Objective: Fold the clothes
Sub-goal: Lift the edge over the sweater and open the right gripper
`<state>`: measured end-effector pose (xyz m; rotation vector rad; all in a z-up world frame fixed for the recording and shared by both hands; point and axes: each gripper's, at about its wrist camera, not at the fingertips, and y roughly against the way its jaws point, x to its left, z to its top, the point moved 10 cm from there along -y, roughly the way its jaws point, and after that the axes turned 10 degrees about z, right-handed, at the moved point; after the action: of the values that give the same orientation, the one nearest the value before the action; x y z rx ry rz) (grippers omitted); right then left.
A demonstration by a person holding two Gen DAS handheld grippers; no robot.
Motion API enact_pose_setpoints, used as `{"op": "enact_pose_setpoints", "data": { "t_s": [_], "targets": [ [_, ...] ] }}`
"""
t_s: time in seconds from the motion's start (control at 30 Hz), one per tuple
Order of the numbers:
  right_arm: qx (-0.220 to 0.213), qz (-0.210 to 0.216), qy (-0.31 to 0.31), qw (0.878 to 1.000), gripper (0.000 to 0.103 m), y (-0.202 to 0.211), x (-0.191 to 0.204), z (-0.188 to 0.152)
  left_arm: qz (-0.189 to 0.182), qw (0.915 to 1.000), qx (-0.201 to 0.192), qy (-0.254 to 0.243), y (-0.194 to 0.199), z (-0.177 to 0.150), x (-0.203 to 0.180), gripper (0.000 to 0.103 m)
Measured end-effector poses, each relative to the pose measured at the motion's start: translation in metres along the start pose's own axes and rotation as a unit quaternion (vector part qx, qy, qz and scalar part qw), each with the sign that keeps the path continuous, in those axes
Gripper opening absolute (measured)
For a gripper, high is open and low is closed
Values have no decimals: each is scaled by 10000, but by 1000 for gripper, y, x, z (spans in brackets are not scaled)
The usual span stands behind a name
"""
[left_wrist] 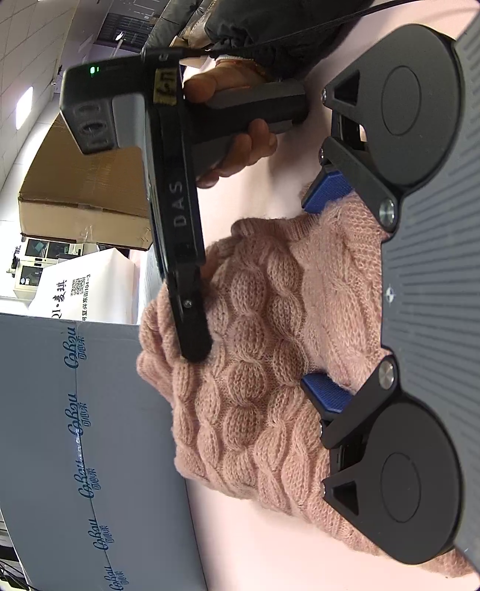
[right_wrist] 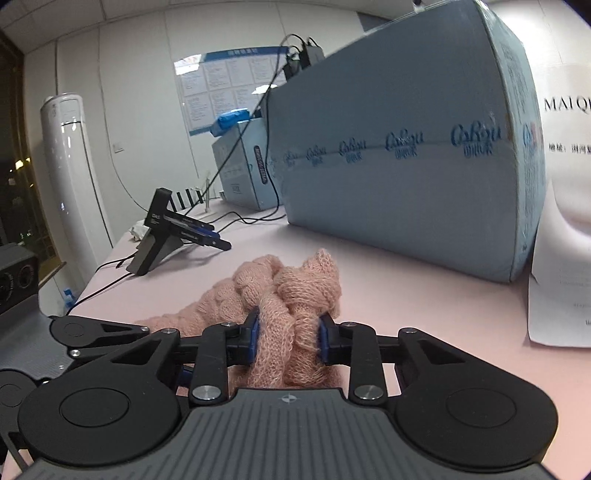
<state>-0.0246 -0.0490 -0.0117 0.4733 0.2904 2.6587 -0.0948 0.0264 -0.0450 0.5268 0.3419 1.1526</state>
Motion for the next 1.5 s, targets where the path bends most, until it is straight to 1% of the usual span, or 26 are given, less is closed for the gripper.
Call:
{"op": "enact_pose_setpoints", "data": {
  "t_s": [0.2, 0.33, 0.5, 0.8, 0.97, 1.1, 1.2, 1.37, 1.5],
  "targets": [
    [-233, 372, 86, 9990, 25, 15, 26, 8, 59, 10000, -25, -25, 0, 1, 0, 93],
    [-262, 530, 259, 9979, 25, 22, 46, 9, 110, 9999, -51, -55, 1, 1, -1, 93],
    [-193, 592, 478, 9969, 25, 25, 70, 6, 177, 9997, -82, -138, 2, 1, -2, 93],
    [-270, 662, 455, 9964, 25, 35, 91, 8, 374, 9983, -306, -331, 12, 1, -4, 93],
    [-249, 713, 500, 9959, 24, 37, 104, 6, 452, 9977, -375, -350, 16, 1, -3, 93],
    [-320, 846, 505, 9946, 24, 43, 114, 7, 388, 9973, -558, -293, 29, 2, -1, 93],
    [-384, 945, 497, 9935, 24, 49, 120, 9, 426, 9965, -642, -338, 43, -1, -1, 93],
    [-401, 1030, 538, 9924, 24, 52, 126, 9, 358, 9962, -715, -345, 67, -7, 3, 93],
    [-386, 1006, 584, 9925, 24, 51, 129, 9, 324, 9963, -793, -103, 89, -6, 13, 93]
  ]
}}
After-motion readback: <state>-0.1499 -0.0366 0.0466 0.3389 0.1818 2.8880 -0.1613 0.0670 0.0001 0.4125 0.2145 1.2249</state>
